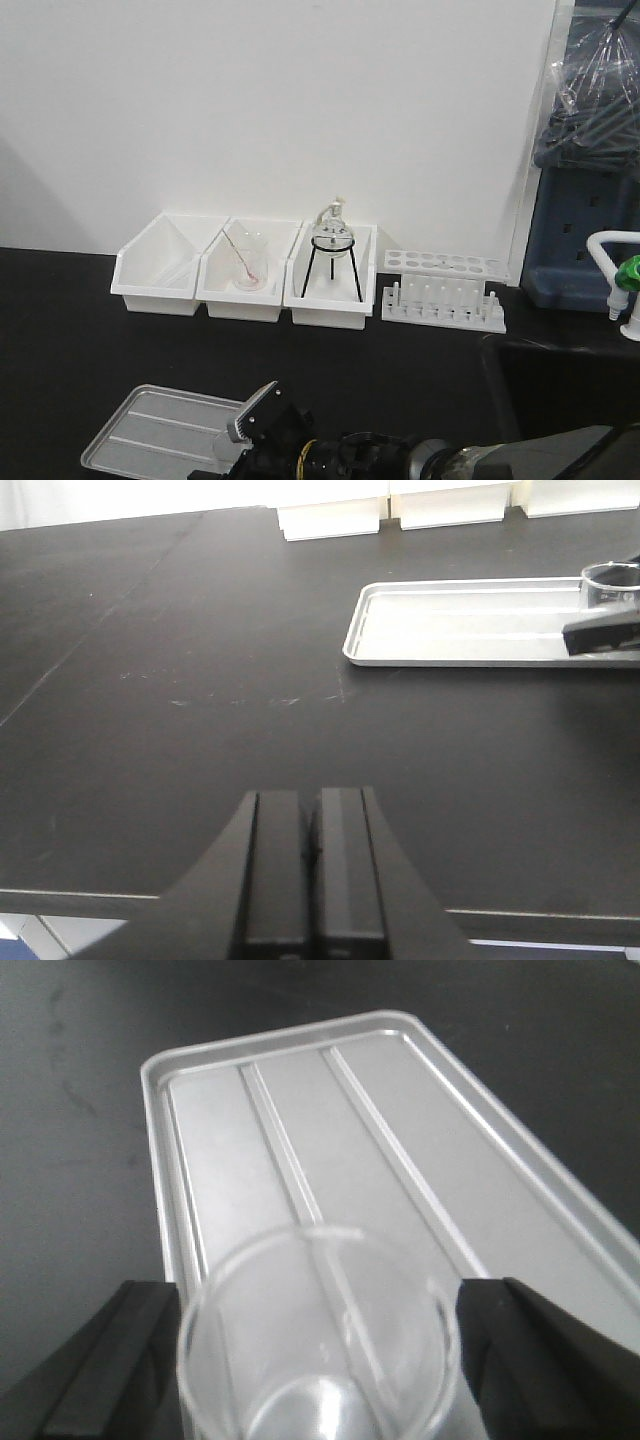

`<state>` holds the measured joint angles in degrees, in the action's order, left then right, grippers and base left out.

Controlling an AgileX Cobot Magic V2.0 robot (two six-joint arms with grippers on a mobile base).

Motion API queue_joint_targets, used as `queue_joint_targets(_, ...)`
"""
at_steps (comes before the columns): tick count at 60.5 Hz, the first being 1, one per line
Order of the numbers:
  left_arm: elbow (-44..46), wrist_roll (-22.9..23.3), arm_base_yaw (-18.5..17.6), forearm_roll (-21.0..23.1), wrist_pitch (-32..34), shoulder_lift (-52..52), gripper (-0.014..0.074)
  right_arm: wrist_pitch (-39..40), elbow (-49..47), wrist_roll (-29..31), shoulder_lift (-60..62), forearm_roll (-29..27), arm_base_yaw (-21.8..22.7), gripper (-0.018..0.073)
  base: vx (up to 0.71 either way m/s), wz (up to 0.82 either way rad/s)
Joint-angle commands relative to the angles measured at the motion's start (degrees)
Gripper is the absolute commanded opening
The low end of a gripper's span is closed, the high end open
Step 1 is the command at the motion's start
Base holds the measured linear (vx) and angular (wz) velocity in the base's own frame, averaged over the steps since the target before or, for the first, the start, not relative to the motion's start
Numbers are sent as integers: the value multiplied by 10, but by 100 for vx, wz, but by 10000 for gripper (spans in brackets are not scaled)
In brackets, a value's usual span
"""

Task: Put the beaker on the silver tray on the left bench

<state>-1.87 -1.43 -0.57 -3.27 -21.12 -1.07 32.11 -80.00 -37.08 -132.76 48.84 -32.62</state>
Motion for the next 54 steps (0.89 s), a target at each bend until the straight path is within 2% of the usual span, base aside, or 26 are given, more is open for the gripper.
queue_joint_targets(1,-11,1,-3,2,46,-4,1,36,-14,6,54,-15,1,624,0,0)
queue_joint_targets(19,-11,1,-3,2,46,-4,1,32,-12,-7,126,-11,2,554,0,0)
queue_joint_targets(26,-11,1,-3,2,46,-4,1,21,-12,-38,177,35,4,498,0,0)
queue_joint_targets(33,-11,1,-3,2,46,-4,1,-14,0,-90,239,111,9,429,0,0)
queue_joint_targets(42,-11,1,-3,2,46,-4,1,-9,98,-145,349,155,35,367,0,0)
queue_joint_targets(48,-11,1,-3,2,46,-4,1,-16,185,-146,436,156,52,347,0,0)
queue_joint_targets(54,-11,1,-3,2,46,-4,1,-59,265,-146,532,156,55,347,0,0)
